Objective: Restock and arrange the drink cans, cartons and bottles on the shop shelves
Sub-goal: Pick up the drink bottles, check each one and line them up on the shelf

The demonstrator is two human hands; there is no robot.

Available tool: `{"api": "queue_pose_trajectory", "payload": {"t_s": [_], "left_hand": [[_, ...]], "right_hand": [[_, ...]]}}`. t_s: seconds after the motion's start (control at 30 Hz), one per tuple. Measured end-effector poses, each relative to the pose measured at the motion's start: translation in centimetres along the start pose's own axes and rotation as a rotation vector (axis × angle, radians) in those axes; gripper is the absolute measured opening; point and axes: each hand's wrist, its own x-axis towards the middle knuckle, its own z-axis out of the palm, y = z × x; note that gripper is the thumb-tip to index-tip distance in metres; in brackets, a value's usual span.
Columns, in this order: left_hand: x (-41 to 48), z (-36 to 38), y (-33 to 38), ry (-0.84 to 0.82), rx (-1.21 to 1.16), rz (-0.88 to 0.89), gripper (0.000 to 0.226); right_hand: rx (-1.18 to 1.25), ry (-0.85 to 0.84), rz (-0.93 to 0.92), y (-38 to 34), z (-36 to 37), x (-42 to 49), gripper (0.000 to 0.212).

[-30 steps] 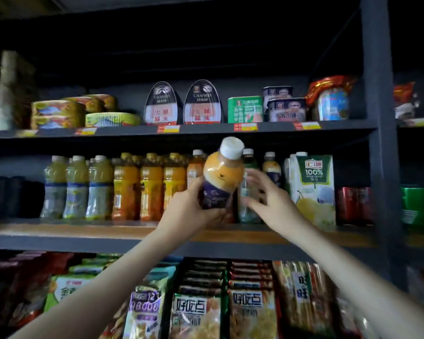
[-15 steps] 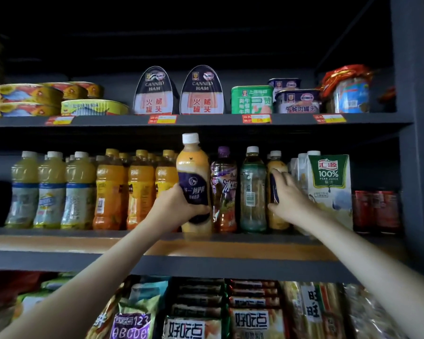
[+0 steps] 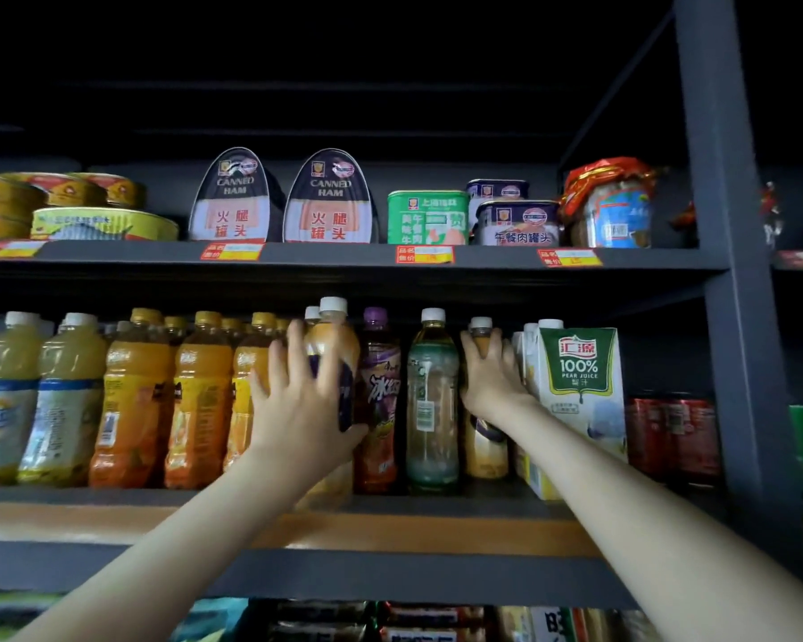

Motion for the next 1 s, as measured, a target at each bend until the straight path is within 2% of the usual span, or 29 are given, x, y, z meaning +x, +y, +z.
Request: {"api": "queue_pose_trajectory", "payload": {"t_s": [0.03, 0.1, 0.17, 0.23, 0.33, 0.53, 0.63, 0.9, 1.0], "left_hand": [[0.2, -0.1, 0.5, 0.136, 0.075, 0.121, 0.119], [1.3, 0.3, 1.7, 0.242, 0.113, 0.345, 0.113], [2.2, 0.3, 3.5, 0.124, 0.156, 0.462, 0.107], [2.7, 0.8, 5.1, -0.021, 0.254, 0.495, 0.1], [3.1, 2.0, 6.0, -0.169, 0.317, 0.443, 0.092], [2.3, 2.3, 5.8, -0.203, 0.273, 0.402, 0.091], [1.8, 1.9, 5.8, -0.209, 0.218, 0.391, 0.088], [-0.3, -0.2, 6.3, -0.172, -0.174, 0.239, 0.071], [-1.8, -1.1, 6.8, -0.072, -0.375, 0.172, 0.064]], "right_hand": [[0.002, -0.014, 0.005, 0.1, 0.1, 0.3, 0.091], [0.01, -0.027, 0.029, 0.2, 0.4, 0.7, 0.089], [0.019, -0.019, 0.063, -0.1, 0.4, 1.0, 0.09], [0.04, 0.006, 0.08, -0.4, 0.4, 1.0, 0.089], [0.071, 0.066, 0.066, -0.3, 0.2, 0.5, 0.086], [0.084, 0.126, -0.008, 0.0, -1.0, -1.7, 0.075], [0.112, 0.21, -0.075, 0.0, -1.7, -3.4, 0.066], [0.183, 0.425, -0.238, 0.4, -3.9, -9.7, 0.062], [0.253, 0.515, -0.256, 0.7, -5.7, -12.8, 0.057]]}}
